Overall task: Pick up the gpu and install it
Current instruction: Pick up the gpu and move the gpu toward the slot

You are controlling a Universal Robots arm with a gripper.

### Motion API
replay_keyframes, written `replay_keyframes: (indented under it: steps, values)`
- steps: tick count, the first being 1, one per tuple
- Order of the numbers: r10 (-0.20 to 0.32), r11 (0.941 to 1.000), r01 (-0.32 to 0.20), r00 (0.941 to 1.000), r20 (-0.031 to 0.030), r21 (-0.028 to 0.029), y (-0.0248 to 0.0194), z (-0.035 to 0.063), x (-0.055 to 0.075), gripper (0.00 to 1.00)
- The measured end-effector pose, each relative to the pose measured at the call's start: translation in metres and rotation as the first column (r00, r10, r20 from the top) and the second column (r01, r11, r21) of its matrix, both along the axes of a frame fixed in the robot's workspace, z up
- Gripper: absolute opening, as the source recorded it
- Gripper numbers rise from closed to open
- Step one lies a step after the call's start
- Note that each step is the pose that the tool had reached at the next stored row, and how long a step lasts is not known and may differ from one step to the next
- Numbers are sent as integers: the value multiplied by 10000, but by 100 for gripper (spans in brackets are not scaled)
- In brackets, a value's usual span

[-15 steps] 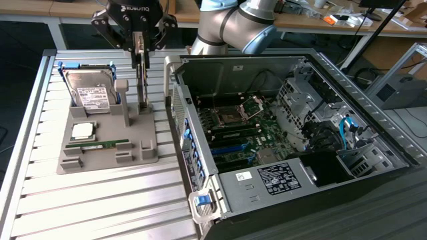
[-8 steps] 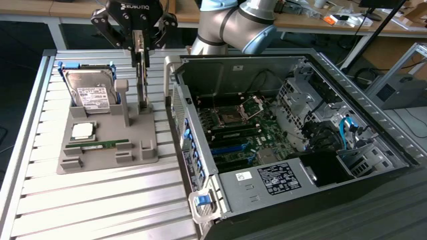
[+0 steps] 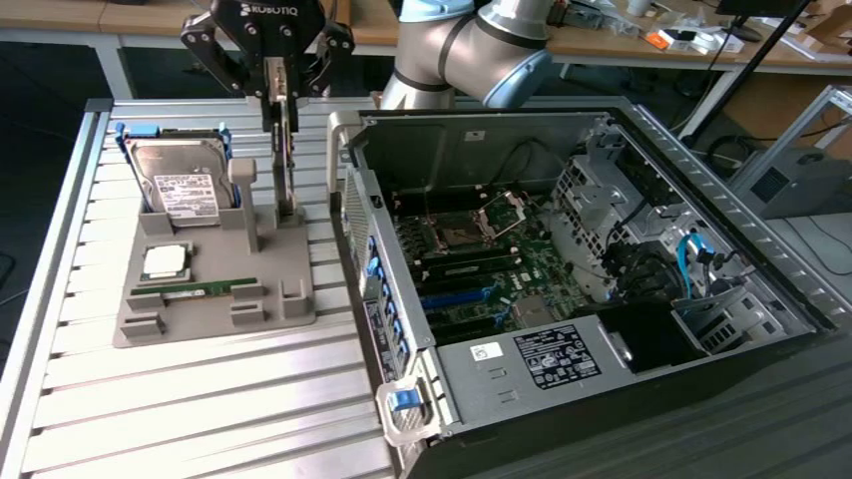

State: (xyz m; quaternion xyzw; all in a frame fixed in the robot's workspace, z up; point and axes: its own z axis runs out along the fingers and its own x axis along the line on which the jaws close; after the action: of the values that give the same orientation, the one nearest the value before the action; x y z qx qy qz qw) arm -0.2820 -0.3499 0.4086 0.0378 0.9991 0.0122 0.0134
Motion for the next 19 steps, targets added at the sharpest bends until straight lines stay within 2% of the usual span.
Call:
replay_keyframes:
  steps: [19]
  values:
    - [1,10000,-1,10000,1,23,0,61,0,27]
